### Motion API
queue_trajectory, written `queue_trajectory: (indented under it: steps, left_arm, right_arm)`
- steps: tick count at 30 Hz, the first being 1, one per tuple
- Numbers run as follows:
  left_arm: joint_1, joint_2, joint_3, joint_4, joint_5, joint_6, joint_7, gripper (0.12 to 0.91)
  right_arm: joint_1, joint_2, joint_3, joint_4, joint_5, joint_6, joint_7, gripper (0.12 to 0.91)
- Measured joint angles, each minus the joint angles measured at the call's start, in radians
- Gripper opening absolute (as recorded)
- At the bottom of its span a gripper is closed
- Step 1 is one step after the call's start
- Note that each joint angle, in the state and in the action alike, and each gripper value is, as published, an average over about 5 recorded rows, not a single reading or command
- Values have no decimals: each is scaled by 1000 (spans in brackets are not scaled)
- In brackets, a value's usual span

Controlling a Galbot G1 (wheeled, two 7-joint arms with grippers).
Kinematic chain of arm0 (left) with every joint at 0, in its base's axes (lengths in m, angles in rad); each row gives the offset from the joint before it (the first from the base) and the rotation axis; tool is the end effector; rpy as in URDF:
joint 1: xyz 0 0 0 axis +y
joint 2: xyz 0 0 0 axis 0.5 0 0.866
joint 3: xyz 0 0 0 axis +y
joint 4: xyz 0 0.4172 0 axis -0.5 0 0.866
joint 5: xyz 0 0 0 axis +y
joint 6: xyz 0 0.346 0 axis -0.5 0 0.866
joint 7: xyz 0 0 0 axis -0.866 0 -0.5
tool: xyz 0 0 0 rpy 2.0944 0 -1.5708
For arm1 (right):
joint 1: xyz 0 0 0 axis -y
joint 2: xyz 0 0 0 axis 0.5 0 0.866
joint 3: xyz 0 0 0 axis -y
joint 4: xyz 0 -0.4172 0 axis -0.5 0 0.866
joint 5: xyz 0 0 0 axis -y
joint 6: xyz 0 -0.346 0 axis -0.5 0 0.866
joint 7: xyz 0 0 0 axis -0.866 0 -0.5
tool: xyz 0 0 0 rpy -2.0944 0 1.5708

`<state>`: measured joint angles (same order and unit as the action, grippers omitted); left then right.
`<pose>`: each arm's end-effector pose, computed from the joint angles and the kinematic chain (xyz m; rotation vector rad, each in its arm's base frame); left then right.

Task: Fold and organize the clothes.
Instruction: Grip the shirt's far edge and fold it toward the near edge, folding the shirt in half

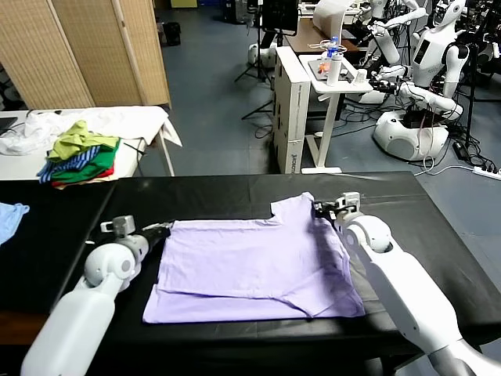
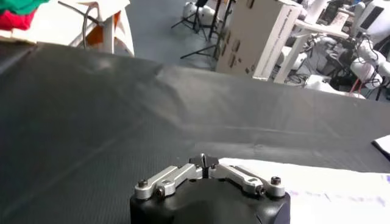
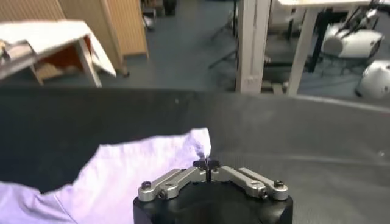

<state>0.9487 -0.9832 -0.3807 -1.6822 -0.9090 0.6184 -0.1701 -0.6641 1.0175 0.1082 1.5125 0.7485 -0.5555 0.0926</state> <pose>0.3724 0.1692 -0.3072 -0.1633 -2.5771 0.2663 0.4596 -0.1112 -0.2949 0.3484 -2.6521 -0.0072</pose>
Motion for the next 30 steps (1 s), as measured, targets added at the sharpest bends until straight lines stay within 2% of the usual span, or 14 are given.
queue_trajectory:
  steps: [11, 21, 30]
  left_arm:
    - [136, 56, -82, -164, -20, 7, -2, 147]
    - [266, 71, -141, -319, -20, 28, -11, 147]
    - [373, 68, -189, -403, -2, 47, -21, 147]
  right_arm:
    - [-104, -82, 71, 162, 57, -89, 38, 141]
    - [-253, -184, 163, 337, 80, -146, 30, 141]
    - [-435, -255, 260, 474, 85, -179, 33, 141]
